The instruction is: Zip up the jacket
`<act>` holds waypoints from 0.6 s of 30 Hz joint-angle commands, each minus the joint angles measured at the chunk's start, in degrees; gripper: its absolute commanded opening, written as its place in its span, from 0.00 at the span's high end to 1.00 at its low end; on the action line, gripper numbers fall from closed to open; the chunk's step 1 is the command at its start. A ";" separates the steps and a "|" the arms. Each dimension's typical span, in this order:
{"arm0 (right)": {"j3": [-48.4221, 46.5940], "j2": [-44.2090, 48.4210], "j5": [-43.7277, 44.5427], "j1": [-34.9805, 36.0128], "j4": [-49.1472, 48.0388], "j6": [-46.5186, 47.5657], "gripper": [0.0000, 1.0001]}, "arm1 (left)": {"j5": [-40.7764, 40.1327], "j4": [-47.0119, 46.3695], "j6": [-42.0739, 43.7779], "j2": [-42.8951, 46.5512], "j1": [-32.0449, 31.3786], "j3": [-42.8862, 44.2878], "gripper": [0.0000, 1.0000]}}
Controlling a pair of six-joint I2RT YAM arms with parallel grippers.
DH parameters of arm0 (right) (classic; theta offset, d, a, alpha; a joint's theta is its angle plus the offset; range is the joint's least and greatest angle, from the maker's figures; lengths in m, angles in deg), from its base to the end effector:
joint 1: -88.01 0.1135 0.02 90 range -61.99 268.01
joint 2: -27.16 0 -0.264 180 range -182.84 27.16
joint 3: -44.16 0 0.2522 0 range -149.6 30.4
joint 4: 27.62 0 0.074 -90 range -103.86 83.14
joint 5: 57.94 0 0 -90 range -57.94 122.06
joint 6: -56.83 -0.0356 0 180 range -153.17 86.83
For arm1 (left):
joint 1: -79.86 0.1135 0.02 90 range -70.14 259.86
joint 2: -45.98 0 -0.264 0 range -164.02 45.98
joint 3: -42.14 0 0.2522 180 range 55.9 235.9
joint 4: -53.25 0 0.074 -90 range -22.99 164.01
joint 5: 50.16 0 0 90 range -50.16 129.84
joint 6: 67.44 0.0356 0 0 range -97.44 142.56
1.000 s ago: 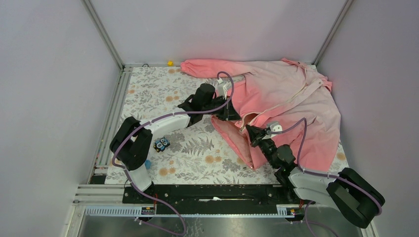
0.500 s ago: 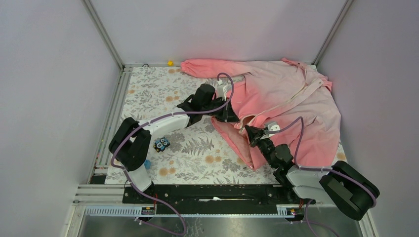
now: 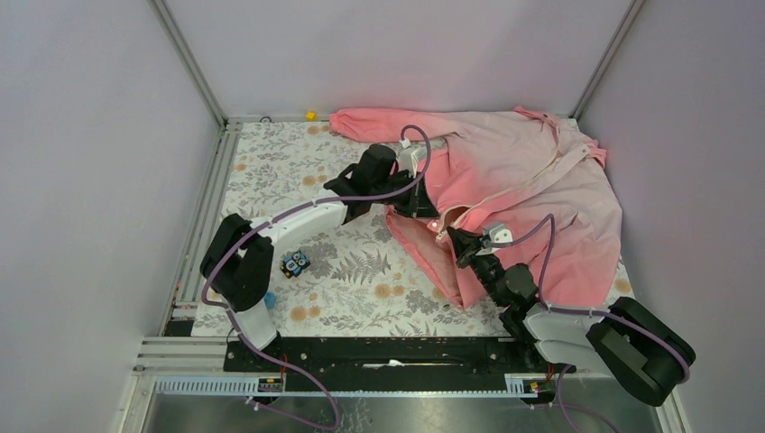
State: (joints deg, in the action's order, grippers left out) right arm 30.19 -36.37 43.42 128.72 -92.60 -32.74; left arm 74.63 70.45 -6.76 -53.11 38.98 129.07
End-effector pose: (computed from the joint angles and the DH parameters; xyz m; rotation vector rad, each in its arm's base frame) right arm 0.1341 0.1062 0.1868 -0.3002 1.2872 0.4702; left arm 0.2878 -0.2760 0.2704 0.6361 2.1948 -1.3320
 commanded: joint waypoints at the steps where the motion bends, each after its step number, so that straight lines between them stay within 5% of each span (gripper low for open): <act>1: 7.55 1.60 -2.28 -0.45 -4.85 2.93 1.00 | 2.37 3.14 3.15 -0.78 -0.36 4.08 1.00; 18: 5.87 -0.23 -5.11 -0.39 -5.30 4.51 1.00 | 4.58 11.22 8.46 -3.51 -1.19 8.72 1.00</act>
State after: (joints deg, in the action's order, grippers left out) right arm 30.19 -36.22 40.73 128.65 -92.60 -30.30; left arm 75.70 79.76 -0.81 -56.96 38.33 134.53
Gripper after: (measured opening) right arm 0.033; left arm 0.010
